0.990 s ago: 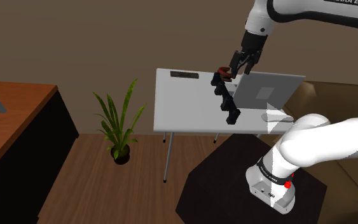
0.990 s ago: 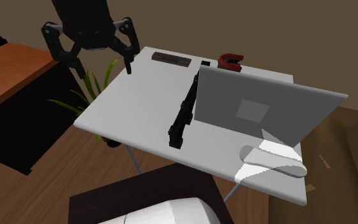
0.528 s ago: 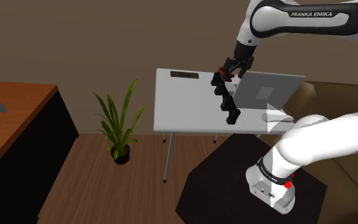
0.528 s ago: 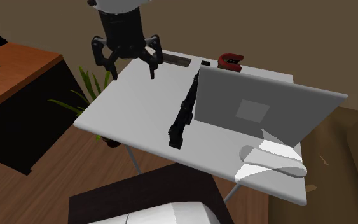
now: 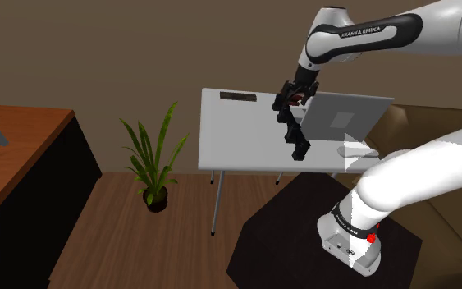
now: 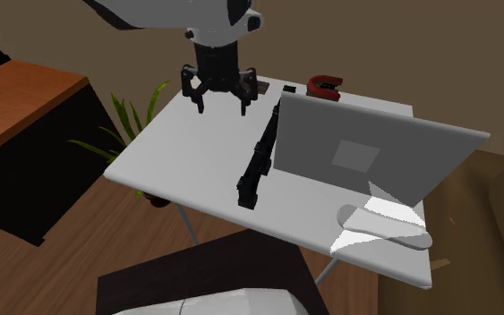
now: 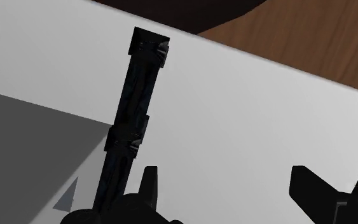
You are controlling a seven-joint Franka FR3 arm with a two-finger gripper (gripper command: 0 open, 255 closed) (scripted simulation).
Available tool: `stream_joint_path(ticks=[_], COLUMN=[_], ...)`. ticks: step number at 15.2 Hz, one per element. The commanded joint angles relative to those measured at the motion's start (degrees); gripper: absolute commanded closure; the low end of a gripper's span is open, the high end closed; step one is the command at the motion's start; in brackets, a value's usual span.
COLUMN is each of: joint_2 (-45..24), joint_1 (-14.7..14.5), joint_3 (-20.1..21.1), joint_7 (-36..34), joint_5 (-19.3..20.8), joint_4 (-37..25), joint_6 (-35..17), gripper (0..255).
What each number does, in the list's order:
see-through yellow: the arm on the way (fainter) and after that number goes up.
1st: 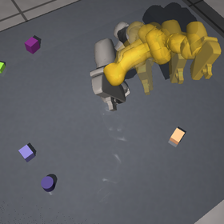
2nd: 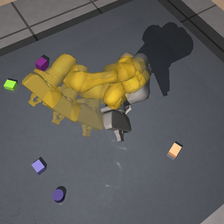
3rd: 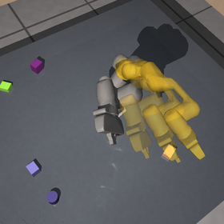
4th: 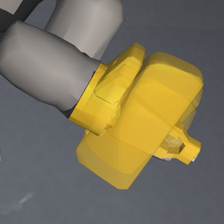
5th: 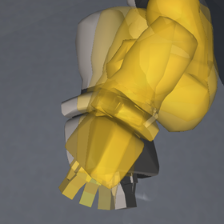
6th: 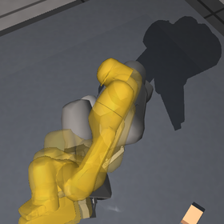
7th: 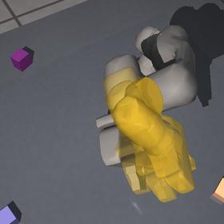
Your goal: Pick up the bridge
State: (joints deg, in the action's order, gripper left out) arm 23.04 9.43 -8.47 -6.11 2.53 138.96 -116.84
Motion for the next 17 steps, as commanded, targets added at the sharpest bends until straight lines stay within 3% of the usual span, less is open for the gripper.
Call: stream_joint_path(ticks=[1, 8, 14, 17], joint_2=[-3.04, -15.57, -26.97, -29.14], joint_1=[0.96, 3.40, 5.77, 6.21], joint_3=[-1.32, -5.41, -8.04, -8.02], joint_7=[0.18, 1.17, 3.53, 4.25], joint_5=[0.10, -1.93, -6.62, -7.78], joint_4=[-0.03, -3.66, -8.95, -9.11], joint_6=[-3.56, -13.86, -20.75, -22.76], gripper=[0, 0, 0, 0])
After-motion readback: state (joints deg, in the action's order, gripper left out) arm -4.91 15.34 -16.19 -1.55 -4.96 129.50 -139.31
